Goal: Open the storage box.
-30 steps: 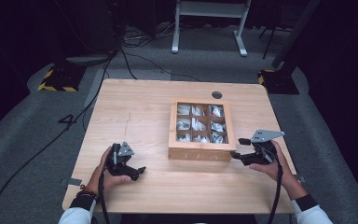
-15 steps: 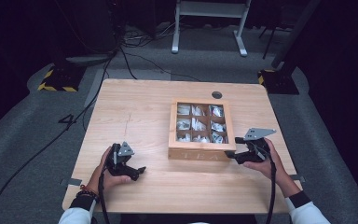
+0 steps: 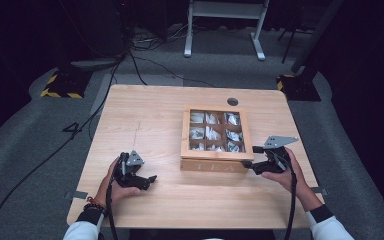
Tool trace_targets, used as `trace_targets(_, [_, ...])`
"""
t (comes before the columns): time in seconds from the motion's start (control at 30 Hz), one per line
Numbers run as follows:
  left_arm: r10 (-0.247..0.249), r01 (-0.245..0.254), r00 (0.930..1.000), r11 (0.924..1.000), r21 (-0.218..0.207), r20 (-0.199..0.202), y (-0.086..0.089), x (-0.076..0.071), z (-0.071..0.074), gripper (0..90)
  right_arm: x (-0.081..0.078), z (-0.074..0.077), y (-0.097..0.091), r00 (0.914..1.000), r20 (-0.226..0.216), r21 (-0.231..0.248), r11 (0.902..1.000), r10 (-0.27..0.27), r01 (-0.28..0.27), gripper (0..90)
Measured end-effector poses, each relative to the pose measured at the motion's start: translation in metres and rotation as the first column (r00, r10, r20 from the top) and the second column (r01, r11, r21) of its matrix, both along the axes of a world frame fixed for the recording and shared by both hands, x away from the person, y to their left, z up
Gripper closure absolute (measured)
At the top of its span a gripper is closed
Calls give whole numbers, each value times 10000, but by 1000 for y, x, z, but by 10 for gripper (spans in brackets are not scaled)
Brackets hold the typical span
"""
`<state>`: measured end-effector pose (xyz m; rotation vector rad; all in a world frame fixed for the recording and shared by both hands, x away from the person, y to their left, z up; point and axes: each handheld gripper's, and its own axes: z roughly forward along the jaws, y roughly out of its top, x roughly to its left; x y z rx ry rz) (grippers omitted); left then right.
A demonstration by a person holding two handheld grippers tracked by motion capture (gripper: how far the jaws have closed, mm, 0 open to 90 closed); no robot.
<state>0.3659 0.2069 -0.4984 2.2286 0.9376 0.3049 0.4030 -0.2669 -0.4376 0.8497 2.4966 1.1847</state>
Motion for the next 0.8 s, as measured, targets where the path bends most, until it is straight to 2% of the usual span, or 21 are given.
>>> trace_targets(0.03, [-55,53,9999,9999,96,156,-1,0,1,226,0,1,0,10000,21,53,10000,-11,11,277])
trace_targets(0.07, [-69,62,9995,9997,246,313,-4,0,3,165,0,1,-1,10000,28,92,10000,-27,27,277])
trace_targets(0.1, [-143,133,9991,9995,277,391,-6,0,4,155,0,2,-1,10000,42,97,9999,-35,35,276])
trace_targets(0.13, [-237,231,9991,9996,165,365,-8,1,6,201,-1,3,-1,10000,77,112,9999,-48,47,272])
trace_targets(0.17, [-305,298,9985,9994,149,446,-10,3,9,211,-1,4,-1,9998,222,93,10000,-15,12,271])
trace_targets(0.23, [-286,288,9973,9996,-27,677,-14,4,15,169,-2,7,-1,9993,380,39,10000,-59,57,271])
trace_targets(0.33, [-441,463,9948,9987,-214,921,-22,9,26,187,-3,11,-2,9990,435,229,9997,-113,104,271])
trace_targets(0.4, [-592,628,9904,9977,-247,1253,-31,13,34,188,-3,13,-2,9984,538,284,9995,-146,131,274])
trace_targets(0.53, [-851,939,9837,9944,-493,1587,-48,20,47,189,-4,14,-1,9981,590,246,9996,-179,165,275])
trace_targets(0.6, [-1014,1099,9766,9933,-347,1899,-58,22,52,189,-4,15,-2,9981,585,293,9994,-195,178,276])
trace_targets(0.67, [-1111,1205,9748,9920,-374,1933,-63,23,54,194,-4,15,-2,9979,621,306,9994,-201,182,276])
trace_targets(0.73, [-1285,1413,9664,9891,-425,2225,-72,25,61,199,-4,17,-2,9977,637,335,9992,-216,195,276])
trace_targets(0.8, [-1383,1513,9614,9878,-371,2378,-77,26,66,199,-4,18,-2,9976,651,412,9990,-216,189,275])
